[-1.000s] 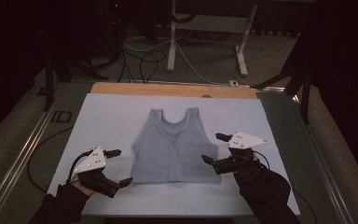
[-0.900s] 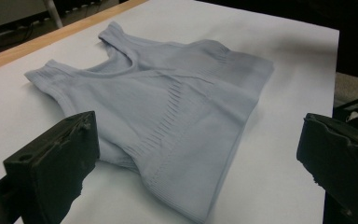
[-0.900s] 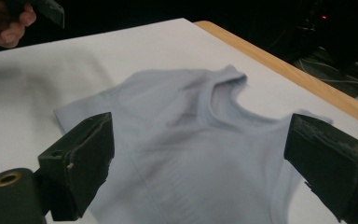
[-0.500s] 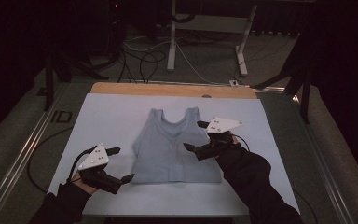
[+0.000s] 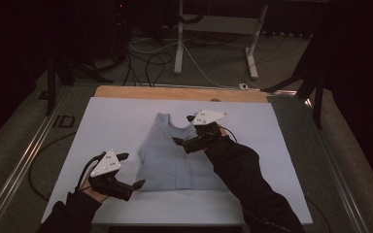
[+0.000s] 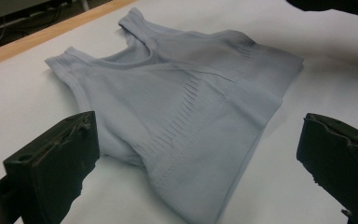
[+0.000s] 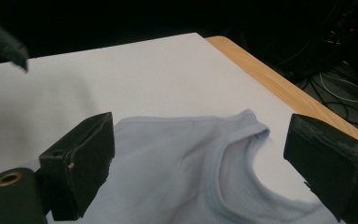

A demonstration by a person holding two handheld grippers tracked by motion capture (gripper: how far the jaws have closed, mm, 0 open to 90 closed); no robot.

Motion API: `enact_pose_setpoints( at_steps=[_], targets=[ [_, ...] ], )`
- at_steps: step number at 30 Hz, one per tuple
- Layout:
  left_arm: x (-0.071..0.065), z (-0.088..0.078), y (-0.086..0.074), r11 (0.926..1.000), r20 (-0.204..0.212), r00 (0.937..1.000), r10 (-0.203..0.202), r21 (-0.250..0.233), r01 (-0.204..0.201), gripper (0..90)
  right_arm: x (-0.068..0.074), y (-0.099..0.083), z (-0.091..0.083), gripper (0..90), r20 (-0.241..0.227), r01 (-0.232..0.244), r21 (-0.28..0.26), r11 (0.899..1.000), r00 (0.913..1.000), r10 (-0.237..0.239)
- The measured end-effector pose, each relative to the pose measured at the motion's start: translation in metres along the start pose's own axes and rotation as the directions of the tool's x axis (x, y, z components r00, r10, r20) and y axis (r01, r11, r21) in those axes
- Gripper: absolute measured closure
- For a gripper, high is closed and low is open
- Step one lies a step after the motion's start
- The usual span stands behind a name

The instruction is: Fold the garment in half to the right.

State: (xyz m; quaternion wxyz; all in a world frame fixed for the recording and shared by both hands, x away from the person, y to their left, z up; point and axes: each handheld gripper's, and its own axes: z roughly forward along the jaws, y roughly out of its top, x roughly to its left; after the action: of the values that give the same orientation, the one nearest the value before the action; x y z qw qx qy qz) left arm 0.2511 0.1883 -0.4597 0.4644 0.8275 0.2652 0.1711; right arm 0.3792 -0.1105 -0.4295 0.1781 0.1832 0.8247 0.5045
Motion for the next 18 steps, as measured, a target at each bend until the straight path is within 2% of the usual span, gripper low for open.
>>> enact_pose_setpoints(
  at_steps=[7, 11, 13, 18],
  targets=[
    [-0.009, 0.01, 0.002, 0.9996, -0.026, 0.9995, -0.018, 0.023, 0.019, 0.5, -0.006, 0.009, 0.028, 8.9, -0.01, -0.007, 0.021, 1.0, 0.9999, 0.007],
    [-0.012, 0.015, 0.001, 0.9988, -0.054, 0.9981, -0.029, 0.038, 0.031, 0.5, -0.01, 0.009, 0.045, 8.9, -0.024, -0.012, 0.039, 0.999, 0.9996, 0.013],
    [-0.012, 0.017, -0.001, 0.9984, -0.06, 0.9974, -0.038, 0.04, 0.041, 0.5, -0.013, 0.009, 0.054, 8.9, -0.022, 0.004, 0.055, 0.998, 0.9998, -0.003],
    [-0.015, 0.025, -0.006, 0.9969, -0.07, 0.9965, -0.046, 0.06, 0.051, 0.5, -0.023, 0.012, 0.072, 8.9, -0.028, -0.015, 0.076, 0.997, 0.9995, 0.018]
  ],
)
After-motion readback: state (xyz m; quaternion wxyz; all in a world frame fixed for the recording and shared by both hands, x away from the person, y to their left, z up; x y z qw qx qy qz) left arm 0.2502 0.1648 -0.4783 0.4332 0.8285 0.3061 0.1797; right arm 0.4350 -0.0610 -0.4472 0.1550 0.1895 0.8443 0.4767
